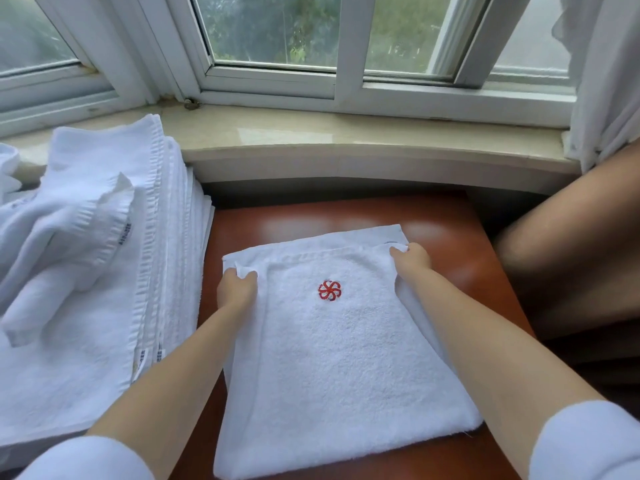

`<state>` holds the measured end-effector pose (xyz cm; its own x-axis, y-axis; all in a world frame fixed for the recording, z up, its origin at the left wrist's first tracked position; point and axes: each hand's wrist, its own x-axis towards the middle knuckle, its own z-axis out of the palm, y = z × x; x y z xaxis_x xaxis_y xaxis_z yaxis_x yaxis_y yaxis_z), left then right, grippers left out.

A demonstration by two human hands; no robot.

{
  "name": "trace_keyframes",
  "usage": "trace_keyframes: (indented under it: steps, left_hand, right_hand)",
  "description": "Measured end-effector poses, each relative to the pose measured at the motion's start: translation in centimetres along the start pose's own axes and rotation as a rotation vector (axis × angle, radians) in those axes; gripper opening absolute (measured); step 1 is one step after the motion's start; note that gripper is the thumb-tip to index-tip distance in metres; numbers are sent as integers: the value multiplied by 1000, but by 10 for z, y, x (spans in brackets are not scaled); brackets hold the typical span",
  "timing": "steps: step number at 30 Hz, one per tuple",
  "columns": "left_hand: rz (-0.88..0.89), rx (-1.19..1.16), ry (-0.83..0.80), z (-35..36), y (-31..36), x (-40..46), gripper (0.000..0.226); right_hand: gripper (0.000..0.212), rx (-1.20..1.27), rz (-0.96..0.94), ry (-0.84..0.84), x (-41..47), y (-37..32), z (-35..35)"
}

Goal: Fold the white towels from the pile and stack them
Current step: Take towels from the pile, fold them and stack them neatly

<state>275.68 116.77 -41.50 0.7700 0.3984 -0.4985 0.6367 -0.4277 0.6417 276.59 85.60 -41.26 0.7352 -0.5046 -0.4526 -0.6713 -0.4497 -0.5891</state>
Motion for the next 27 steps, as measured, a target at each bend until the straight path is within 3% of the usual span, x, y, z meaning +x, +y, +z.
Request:
trace_keyframes:
  steps: [2, 4, 6, 11, 15, 20, 27]
  left_hand:
    - [61, -25, 78, 0, 0, 1, 45]
    - [218, -109, 232, -1, 0, 1, 21]
    - [351, -176, 341, -4, 2, -2, 11]
    - [287, -328, 385, -4, -1, -13, 14]
    - [312, -328, 427, -2, -33, -40, 35]
    - [282, -266, 468, -1, -92, -78, 37]
    - [156, -237, 411, -4, -119, -103, 34]
  right_hand:
    - [21, -66, -28, 34, 4, 2, 1]
    - [29, 0, -43, 156, 4, 0, 0]
    - [30, 71, -32, 259, 5, -3, -2]
    - [16, 183, -110, 368, -8, 1, -5]
    - [31, 255, 40, 581, -40, 24, -2]
    - [50, 67, 169, 531, -78, 68, 4]
    - [40, -11, 288, 428, -112, 99, 9]
